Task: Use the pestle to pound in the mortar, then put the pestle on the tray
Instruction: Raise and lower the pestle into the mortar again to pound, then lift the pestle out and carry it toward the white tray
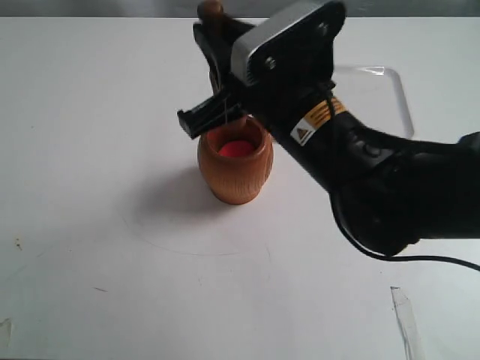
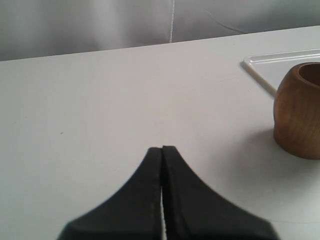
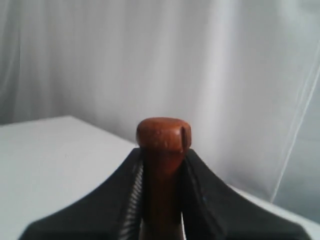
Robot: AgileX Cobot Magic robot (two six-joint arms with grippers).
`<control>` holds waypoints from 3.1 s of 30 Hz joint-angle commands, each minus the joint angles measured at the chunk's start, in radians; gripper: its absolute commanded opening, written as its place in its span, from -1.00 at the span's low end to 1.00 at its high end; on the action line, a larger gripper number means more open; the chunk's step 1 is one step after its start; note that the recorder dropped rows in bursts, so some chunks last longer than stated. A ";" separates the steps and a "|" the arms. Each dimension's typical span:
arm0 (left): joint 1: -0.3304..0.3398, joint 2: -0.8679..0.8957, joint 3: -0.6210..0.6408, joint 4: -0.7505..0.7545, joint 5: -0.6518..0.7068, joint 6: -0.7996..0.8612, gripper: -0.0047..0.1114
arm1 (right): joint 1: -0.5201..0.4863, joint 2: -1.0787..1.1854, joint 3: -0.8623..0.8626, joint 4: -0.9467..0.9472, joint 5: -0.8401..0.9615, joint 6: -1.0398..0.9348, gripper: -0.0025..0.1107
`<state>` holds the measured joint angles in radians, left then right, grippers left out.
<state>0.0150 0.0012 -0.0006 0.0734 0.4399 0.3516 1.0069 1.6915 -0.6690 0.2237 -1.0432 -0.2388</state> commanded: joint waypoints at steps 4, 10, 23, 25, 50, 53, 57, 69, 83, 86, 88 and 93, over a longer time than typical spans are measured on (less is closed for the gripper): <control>-0.008 -0.001 0.001 -0.007 -0.003 -0.008 -0.92 | -0.010 0.206 0.003 -0.016 0.032 0.037 -0.96; -0.008 -0.001 0.001 -0.007 -0.003 -0.008 -0.92 | -0.010 0.204 0.003 -0.004 -0.021 0.037 -0.96; -0.008 -0.001 0.001 -0.007 -0.003 -0.008 -0.92 | -0.010 -0.155 0.003 -0.046 -0.074 -0.001 -0.96; -0.008 -0.001 0.001 -0.007 -0.003 -0.008 -0.92 | -0.010 -0.171 0.003 -0.046 -0.040 -0.012 -0.96; -0.008 -0.001 0.001 -0.007 -0.003 -0.008 -0.92 | -0.010 0.198 0.003 -0.042 0.071 -0.016 -0.96; -0.008 -0.001 0.001 -0.007 -0.003 -0.008 -0.92 | -0.010 0.166 0.003 -0.022 -0.019 -0.024 -0.96; -0.008 -0.001 0.001 -0.007 -0.003 -0.008 -0.92 | -0.010 0.021 0.003 0.055 -0.051 -0.180 -0.96; -0.008 -0.001 0.001 -0.007 -0.003 -0.008 -0.92 | -0.326 -0.262 0.003 0.333 0.436 -0.652 -0.96; -0.008 -0.001 0.001 -0.007 -0.003 -0.008 -0.92 | -0.496 0.140 -0.481 0.290 1.075 -0.648 -0.96; -0.008 -0.001 0.001 -0.007 -0.003 -0.008 -0.92 | -0.496 0.295 -0.615 0.302 1.154 -0.648 -0.96; -0.008 -0.001 0.001 -0.007 -0.003 -0.008 -0.92 | -0.498 0.372 -0.661 0.302 1.141 -0.648 -0.96; -0.008 -0.001 0.001 -0.007 -0.003 -0.008 -0.92 | -0.498 0.465 -0.717 0.302 1.135 -0.651 -0.96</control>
<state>0.0150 0.0012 -0.0006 0.0734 0.4399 0.3516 0.5189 2.1211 -1.3567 0.5287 0.0990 -0.8805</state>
